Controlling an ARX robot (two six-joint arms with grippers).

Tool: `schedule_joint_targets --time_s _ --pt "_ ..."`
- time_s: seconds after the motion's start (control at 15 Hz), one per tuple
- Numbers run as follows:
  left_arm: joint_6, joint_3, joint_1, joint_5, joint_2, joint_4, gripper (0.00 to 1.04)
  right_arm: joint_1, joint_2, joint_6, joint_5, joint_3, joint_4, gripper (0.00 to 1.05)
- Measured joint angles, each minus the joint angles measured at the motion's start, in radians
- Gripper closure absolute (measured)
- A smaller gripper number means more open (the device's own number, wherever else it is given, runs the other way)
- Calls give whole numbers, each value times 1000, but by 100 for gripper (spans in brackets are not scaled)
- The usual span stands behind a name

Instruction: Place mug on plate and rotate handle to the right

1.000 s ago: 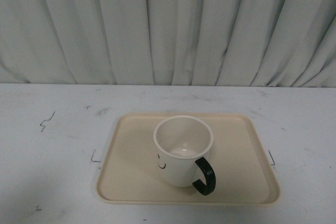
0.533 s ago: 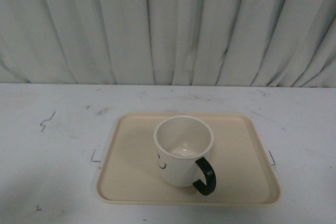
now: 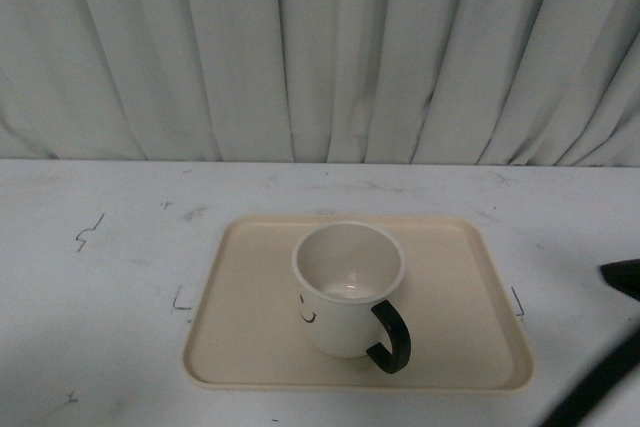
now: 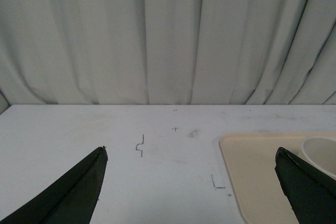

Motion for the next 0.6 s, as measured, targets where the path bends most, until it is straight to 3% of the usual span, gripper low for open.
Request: schedule_joint_targets --time_s 0.2,0.4,0.53,0.6 --pt "0 0 0 0 0 0 7 177 422 132 31 359 -116 6" --pt "0 0 0 0 0 0 7 272 660 277 112 595 -180 6" --pt "0 0 0 0 0 0 7 293 745 303 172 646 -208 6" --pt "0 0 0 0 0 0 7 299 756 306 180 647 -206 14"
